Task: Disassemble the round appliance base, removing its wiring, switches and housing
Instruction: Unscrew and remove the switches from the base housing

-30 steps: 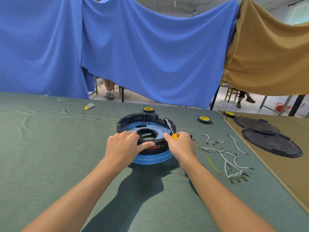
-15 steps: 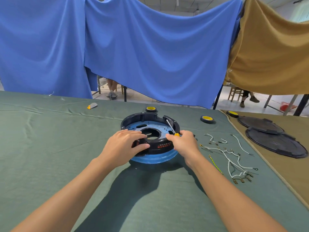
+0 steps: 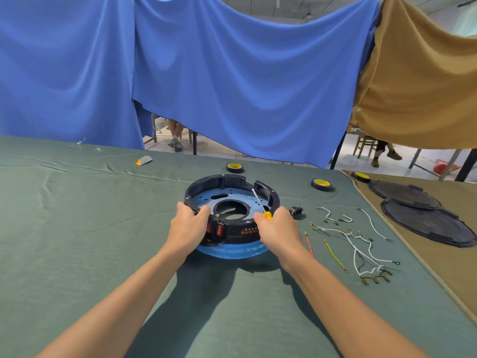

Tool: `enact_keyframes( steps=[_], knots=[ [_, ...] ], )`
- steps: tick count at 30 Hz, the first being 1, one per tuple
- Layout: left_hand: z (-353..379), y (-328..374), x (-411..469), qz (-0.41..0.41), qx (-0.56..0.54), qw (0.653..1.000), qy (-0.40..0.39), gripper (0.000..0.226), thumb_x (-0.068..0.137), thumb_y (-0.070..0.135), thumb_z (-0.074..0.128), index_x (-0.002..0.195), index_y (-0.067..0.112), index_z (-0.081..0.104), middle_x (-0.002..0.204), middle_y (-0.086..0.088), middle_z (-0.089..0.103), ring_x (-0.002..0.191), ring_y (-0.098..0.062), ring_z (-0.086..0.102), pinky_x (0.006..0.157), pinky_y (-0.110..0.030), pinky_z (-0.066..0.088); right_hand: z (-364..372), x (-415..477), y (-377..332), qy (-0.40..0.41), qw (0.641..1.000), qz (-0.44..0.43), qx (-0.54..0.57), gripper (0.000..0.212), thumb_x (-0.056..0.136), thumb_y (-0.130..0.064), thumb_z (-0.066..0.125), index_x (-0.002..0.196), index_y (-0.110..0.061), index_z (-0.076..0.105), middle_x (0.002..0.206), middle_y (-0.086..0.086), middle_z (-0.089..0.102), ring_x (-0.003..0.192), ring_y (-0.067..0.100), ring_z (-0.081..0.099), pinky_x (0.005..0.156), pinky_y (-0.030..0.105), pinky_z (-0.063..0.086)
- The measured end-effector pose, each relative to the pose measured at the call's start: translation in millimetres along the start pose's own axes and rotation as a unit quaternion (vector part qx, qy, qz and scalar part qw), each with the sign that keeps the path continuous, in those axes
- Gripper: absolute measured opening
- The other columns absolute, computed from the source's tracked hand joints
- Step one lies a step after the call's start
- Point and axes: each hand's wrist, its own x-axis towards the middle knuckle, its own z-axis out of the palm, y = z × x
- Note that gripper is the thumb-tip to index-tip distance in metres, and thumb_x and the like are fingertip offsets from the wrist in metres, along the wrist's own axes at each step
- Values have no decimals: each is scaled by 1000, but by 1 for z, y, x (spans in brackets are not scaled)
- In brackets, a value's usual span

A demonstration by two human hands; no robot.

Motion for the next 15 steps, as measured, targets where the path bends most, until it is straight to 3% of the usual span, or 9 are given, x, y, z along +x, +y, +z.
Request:
enact_keyframes(
  steps=[2, 4, 6, 10, 13, 15],
  knots=[
    [-2, 2, 3, -10, -49, 998, 35, 26, 90, 32, 53, 106, 13, 45, 101, -7, 58, 81, -13, 52, 61, -31, 37, -6, -6, 3, -20, 1000, -15, -9, 39, 91, -48, 50, 108, -13, 51, 100, 8, 62, 87, 26, 60, 62, 34, 41],
    [-5, 1, 9, -4, -76, 997, 26, 20, 89, 26, 57, 105, 15, 50, 99, -5, 61, 84, -17, 57, 67, -33, 44, -16, -10, 5, -42, 998, -40, -14, 41, 90, -51, 52, 107, -13, 53, 99, 8, 64, 90, 27, 61, 70, 38, 48],
    [-11, 2, 15, 1, -104, 995, -4, 21, 89, 20, 62, 107, 11, 56, 102, -8, 65, 93, -25, 61, 84, -39, 50, -29, -12, 7, -49, 996, -64, -27, 39, 91, -49, 54, 100, -11, 56, 91, 7, 64, 87, 27, 62, 75, 39, 48],
    [-25, 5, 26, 9, -162, 985, -65, 14, 88, 3, 61, 100, 3, 66, 92, -16, 68, 83, -28, 63, 81, -36, 49, -55, -9, 13, -7, 993, -114, -39, 41, 87, -40, 63, 72, -2, 58, 57, 3, 48, 58, 22, 47, 60, 33, 37],
    [-30, 7, 31, 4, -171, 976, -137, 22, 89, 2, 57, 107, 3, 69, 97, -19, 70, 83, -30, 66, 79, -36, 52, -66, 3, 13, 69, 980, -178, -64, 28, 85, -43, 65, 80, -15, 67, 70, 1, 63, 77, 27, 55, 71, 37, 46],
    [-28, 11, 31, 2, -175, 969, -173, 24, 91, 3, 55, 110, 5, 70, 100, -19, 70, 82, -30, 65, 77, -35, 52, -64, 10, 13, 57, 974, -201, -92, 26, 86, -49, 64, 88, -23, 68, 83, -2, 67, 86, 25, 55, 76, 36, 47]
  ],
)
